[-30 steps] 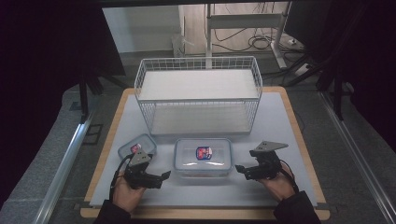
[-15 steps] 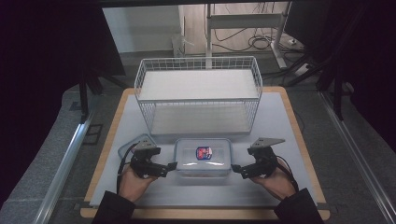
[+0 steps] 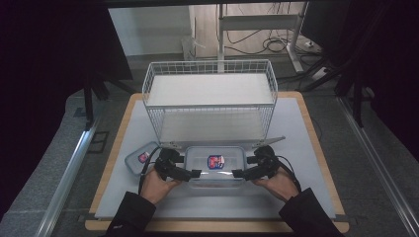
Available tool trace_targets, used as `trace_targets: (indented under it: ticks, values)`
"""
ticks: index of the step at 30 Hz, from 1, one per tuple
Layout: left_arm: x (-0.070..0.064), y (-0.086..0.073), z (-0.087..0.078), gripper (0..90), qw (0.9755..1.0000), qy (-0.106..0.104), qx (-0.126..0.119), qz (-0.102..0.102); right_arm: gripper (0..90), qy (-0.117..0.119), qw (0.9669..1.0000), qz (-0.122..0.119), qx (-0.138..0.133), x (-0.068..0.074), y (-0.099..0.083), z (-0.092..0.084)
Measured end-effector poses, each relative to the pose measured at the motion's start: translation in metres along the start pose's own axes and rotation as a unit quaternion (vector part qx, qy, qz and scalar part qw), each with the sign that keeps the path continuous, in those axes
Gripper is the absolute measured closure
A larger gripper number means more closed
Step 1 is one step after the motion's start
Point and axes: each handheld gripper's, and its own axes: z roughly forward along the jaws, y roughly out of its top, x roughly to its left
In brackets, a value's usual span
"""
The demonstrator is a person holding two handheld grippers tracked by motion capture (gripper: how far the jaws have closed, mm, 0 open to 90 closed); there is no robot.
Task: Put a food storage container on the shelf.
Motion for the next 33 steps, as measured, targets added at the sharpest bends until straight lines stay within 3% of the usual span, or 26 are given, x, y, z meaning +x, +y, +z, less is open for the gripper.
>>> trace_targets:
  ticks: [3, 5, 7, 12, 16, 20, 24, 31, 33]
  values:
    - [0.005, -0.002, 0.004, 0.0, 0.9995, -0.026, 0.001, -0.019, 7.3, 0.018, 0.9996, 0.023, 0.005, -0.006, 0.002, 0.005]
    - [0.001, -0.001, 0.002, 0.9, 0.9998, -0.018, 0.006, -0.011, 7.4, 0.039, 0.9981, 0.048, 0.008, -0.01, 0.001, 0.008]
    - [-0.001, -0.001, 0.001, 1.3, 0.9998, -0.013, 0.01, -0.007, 10.5, 0.042, 0.9977, 0.052, 0.01, -0.01, 0.0, 0.006]
    - [-0.014, -0.006, -0.006, 2.9, 0.9994, 0.011, 0.013, 0.03, 15.6, 0.032, 0.9989, 0.03, 0.014, -0.002, -0.002, -0.001]
    - [-0.024, -0.015, -0.016, 10.2, 0.9977, 0.031, 0.0, 0.061, 29.5, 0.033, 0.9988, 0.033, -0.013, 0.0, -0.007, -0.012]
    - [-0.025, -0.023, -0.021, 17.6, 0.9985, 0.022, -0.017, 0.048, 33.2, 0.031, 0.9988, 0.029, -0.022, 0.004, -0.011, -0.018]
    - [-0.014, -0.029, -0.029, 31.4, 0.9987, -0.012, -0.049, 0.005, 36.9, 0.041, 0.9982, 0.033, -0.028, 0.003, -0.014, -0.02]
    - [-0.007, -0.037, -0.035, 42.8, 0.9962, -0.043, -0.071, -0.024, 40.0, 0.062, 0.9964, 0.043, -0.039, -0.003, -0.017, -0.021]
    - [-0.007, -0.038, -0.036, 44.9, 0.9961, -0.044, -0.073, -0.022, 40.0, 0.07, 0.9952, 0.052, -0.044, -0.005, -0.018, -0.021]
